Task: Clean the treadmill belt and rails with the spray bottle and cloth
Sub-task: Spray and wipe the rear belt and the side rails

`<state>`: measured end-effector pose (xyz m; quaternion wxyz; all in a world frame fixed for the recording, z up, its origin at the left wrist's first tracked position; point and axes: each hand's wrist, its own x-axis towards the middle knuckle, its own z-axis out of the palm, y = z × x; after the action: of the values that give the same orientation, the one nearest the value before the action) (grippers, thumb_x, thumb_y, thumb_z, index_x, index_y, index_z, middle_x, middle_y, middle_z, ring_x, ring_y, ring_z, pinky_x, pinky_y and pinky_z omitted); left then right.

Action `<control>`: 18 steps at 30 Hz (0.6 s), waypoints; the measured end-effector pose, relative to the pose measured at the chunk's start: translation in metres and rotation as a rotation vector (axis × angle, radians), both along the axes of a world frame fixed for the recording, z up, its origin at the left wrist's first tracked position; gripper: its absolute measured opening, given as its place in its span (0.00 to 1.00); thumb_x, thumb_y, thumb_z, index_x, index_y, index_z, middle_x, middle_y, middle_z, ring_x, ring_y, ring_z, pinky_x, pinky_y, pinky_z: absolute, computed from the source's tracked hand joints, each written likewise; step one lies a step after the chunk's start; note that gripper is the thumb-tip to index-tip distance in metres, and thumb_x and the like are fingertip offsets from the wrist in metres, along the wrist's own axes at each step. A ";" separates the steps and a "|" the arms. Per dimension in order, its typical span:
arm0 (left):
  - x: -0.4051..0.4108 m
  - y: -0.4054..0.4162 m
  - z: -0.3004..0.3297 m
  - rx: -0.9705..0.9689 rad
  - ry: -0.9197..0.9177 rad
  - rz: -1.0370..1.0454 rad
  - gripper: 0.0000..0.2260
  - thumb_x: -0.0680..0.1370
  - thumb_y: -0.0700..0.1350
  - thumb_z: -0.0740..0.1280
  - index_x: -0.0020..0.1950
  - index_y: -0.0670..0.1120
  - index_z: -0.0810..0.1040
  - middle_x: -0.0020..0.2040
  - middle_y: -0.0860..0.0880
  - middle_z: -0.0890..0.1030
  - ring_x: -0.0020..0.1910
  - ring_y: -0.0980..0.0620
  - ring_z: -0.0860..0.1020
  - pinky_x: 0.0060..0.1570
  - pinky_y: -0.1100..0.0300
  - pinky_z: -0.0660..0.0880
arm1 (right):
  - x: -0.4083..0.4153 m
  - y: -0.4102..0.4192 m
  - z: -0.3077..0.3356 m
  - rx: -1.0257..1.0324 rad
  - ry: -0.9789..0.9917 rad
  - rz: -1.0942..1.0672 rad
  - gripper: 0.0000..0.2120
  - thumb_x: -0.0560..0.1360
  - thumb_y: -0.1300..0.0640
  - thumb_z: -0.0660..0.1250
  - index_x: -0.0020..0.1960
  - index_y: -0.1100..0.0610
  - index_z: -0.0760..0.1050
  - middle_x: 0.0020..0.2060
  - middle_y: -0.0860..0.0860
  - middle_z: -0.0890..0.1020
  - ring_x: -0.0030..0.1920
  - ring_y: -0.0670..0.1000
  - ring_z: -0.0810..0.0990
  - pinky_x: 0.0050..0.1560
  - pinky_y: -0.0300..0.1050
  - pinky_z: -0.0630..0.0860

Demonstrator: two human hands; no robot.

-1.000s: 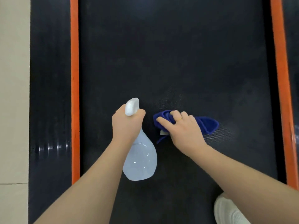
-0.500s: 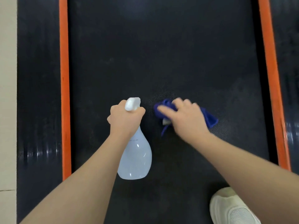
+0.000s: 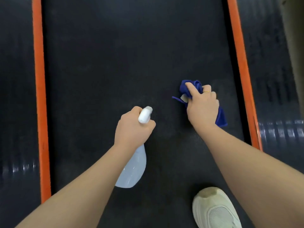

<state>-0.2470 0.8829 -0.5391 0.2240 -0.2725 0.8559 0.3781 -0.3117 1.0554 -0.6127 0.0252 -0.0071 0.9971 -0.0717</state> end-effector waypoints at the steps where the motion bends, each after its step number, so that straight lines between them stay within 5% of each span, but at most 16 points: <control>1: -0.001 0.004 0.005 0.033 0.035 0.021 0.07 0.73 0.43 0.66 0.50 0.46 0.74 0.43 0.52 0.77 0.46 0.48 0.77 0.47 0.50 0.76 | 0.002 0.007 -0.002 -0.005 0.010 -0.005 0.19 0.73 0.58 0.68 0.63 0.51 0.73 0.50 0.61 0.73 0.41 0.61 0.72 0.37 0.49 0.62; 4: -0.010 0.019 0.019 0.090 0.114 -0.002 0.06 0.73 0.43 0.66 0.49 0.48 0.73 0.42 0.54 0.77 0.45 0.49 0.77 0.46 0.50 0.76 | 0.042 0.015 0.004 -0.119 0.011 0.259 0.25 0.61 0.64 0.75 0.57 0.53 0.78 0.41 0.60 0.75 0.32 0.59 0.72 0.30 0.46 0.65; 8: -0.025 0.042 0.030 0.147 0.244 -0.022 0.06 0.74 0.42 0.67 0.49 0.49 0.73 0.40 0.54 0.76 0.42 0.51 0.76 0.42 0.55 0.73 | 0.041 0.042 0.011 -0.055 -0.074 0.688 0.28 0.57 0.59 0.77 0.57 0.48 0.80 0.42 0.56 0.78 0.35 0.58 0.75 0.32 0.46 0.67; 13: -0.032 0.054 0.027 0.201 0.389 -0.032 0.08 0.74 0.40 0.68 0.52 0.45 0.73 0.43 0.52 0.78 0.42 0.54 0.74 0.38 0.61 0.72 | -0.018 0.051 0.002 -0.005 0.031 0.031 0.22 0.68 0.62 0.70 0.60 0.48 0.77 0.50 0.60 0.77 0.43 0.62 0.73 0.39 0.48 0.60; 18: -0.034 0.050 0.027 0.226 0.347 -0.044 0.09 0.74 0.40 0.68 0.52 0.46 0.73 0.44 0.51 0.78 0.42 0.53 0.75 0.40 0.59 0.73 | 0.030 0.054 -0.005 -0.062 0.104 0.249 0.25 0.61 0.64 0.76 0.56 0.52 0.79 0.45 0.60 0.77 0.36 0.59 0.73 0.33 0.45 0.61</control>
<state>-0.2809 0.9328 -0.5123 0.1106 -0.1577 0.8395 0.5080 -0.2820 1.1097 -0.6179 -0.0182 -0.1352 0.9857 -0.0985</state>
